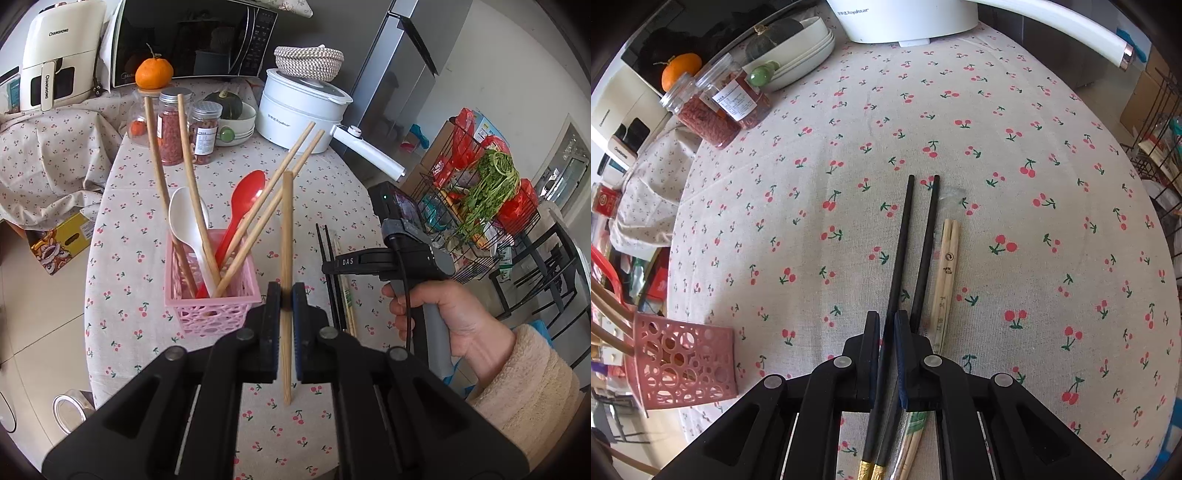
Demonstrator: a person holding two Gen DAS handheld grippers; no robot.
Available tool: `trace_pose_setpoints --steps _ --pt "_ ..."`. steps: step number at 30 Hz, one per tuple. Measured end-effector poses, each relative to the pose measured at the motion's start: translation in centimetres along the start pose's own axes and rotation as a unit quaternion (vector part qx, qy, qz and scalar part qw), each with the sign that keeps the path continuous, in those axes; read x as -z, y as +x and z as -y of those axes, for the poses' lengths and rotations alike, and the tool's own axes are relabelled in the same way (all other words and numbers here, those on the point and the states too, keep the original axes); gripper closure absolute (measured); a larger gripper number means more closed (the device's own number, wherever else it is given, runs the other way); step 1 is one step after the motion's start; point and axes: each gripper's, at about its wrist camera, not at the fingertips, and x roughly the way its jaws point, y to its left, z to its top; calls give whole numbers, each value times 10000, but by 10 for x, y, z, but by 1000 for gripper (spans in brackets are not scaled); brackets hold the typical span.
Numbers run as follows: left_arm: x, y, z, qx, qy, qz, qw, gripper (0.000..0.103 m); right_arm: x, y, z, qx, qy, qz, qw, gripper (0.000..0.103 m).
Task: Organize utensils
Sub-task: 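Lift the wooden chopstick with the left gripper while the right gripper grasps a black chopstick, then lower the wooden chopstick into the basket and open the left gripper while the right gripper carries the black chopstick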
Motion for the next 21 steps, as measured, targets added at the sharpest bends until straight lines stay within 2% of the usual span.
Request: trace_pose_setpoints --steps 5,9,10,13,15,18,21 --pt "-1 1 -1 -40 -12 6 10000 96 2 3 -16 456 -523 195 9974 94" --pt "-1 -2 -3 -63 -14 44 10000 96 9 5 -33 934 -1155 385 9882 93" --pt "-2 -4 -3 -68 -14 82 9999 96 10 4 -31 888 -1161 417 9884 94" --pt "-6 -16 -4 -91 -38 311 9995 96 11 -5 -23 285 -947 488 9939 96" --pt "-10 -28 -4 -52 -65 530 9986 96 14 -23 -24 -14 -895 718 9934 96" --pt "-17 -48 -3 -37 -66 947 9955 96 22 -59 -24 -537 -916 1140 9878 97" --pt "-24 -68 -5 3 -143 1400 9900 96 32 -91 -28 -815 -989 1567 9793 97"
